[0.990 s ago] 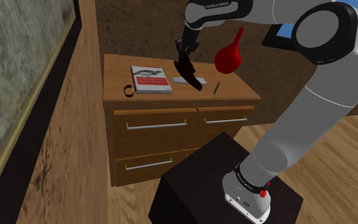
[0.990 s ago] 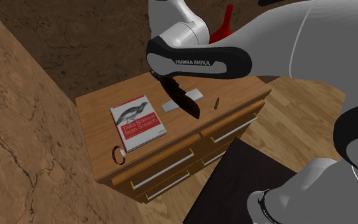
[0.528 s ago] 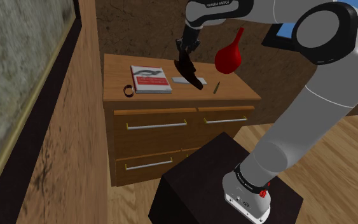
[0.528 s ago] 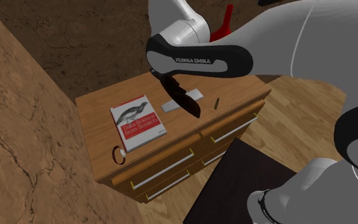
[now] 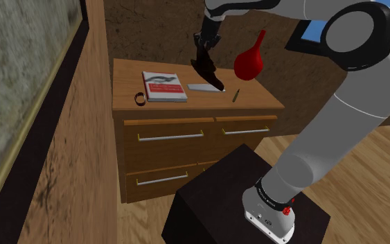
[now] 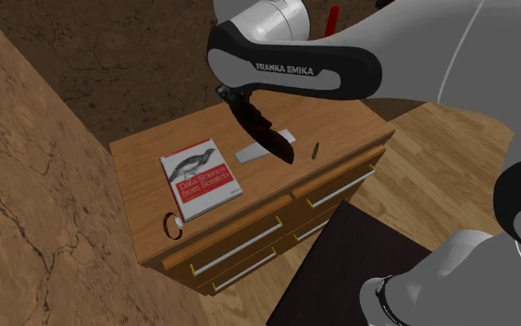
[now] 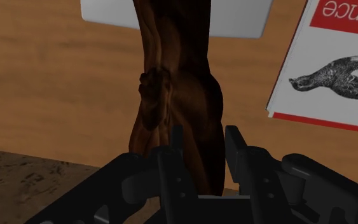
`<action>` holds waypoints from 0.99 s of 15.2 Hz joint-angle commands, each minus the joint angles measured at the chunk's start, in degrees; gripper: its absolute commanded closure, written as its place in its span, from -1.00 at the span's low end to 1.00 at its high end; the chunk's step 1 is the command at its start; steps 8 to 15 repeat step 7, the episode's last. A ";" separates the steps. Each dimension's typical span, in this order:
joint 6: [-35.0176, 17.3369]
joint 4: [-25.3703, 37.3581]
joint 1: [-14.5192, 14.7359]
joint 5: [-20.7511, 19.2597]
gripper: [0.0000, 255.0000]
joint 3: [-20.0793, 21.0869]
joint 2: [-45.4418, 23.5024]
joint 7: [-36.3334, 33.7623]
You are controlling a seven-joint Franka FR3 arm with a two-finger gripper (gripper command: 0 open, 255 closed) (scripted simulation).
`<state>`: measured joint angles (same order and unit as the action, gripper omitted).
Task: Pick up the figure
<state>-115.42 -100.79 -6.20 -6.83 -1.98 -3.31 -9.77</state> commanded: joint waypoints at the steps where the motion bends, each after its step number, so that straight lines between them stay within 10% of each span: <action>1: 1.59 1.81 -0.06 0.12 1.00 -0.05 -0.10 0.33; 15: 4.79 5.11 -0.03 0.26 1.00 -0.02 -0.19 0.68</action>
